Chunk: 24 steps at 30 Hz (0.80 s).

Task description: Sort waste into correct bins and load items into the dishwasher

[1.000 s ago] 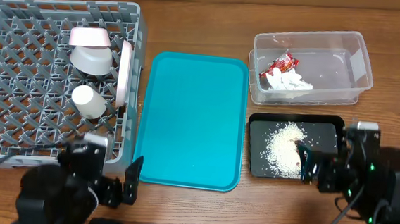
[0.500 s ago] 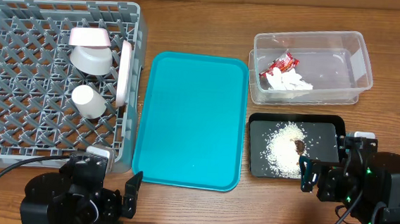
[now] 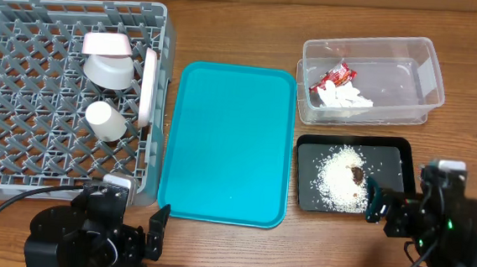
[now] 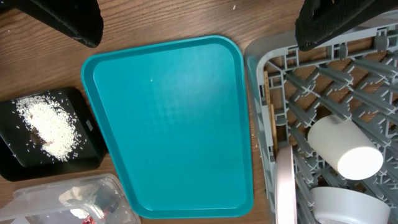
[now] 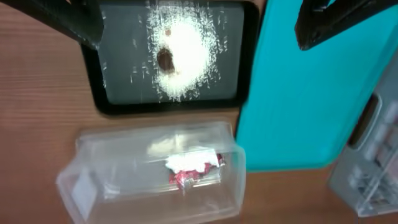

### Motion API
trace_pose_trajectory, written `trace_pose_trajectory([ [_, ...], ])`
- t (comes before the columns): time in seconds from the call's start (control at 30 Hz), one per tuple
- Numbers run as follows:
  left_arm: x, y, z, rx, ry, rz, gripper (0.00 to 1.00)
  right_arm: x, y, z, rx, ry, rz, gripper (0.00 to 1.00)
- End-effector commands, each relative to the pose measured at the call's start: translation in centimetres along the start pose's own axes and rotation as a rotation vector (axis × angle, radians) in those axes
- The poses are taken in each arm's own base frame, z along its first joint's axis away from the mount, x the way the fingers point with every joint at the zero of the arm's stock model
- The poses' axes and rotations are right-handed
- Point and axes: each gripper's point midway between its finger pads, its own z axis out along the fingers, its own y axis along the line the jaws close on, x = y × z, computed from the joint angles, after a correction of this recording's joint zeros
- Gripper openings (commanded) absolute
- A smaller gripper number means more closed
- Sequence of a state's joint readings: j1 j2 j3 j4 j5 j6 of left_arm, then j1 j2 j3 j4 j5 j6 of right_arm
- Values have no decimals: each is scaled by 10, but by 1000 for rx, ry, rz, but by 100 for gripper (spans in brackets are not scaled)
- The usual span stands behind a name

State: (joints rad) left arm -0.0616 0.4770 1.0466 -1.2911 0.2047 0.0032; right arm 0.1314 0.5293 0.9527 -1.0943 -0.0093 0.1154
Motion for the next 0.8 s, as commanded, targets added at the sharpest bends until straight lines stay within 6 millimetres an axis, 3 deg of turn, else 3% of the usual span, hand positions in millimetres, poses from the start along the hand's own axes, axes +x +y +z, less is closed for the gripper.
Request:
trace_pose_trajectory([
  [0.0,1,-1,0,5,-3,20,100,2,-5,3,5,-119,-13,100],
  [0.37,1,-1,0,5,-2,20,100,-1,0,32,-122,-606,-33,100],
  [0.6,1,-1,0,5,-2,20,100,-10,-2,48,-144,-784,-45,100],
  [0.77,1,-1,0,5,-2,20,100,3,-13,66,-112,-780,-38,100],
])
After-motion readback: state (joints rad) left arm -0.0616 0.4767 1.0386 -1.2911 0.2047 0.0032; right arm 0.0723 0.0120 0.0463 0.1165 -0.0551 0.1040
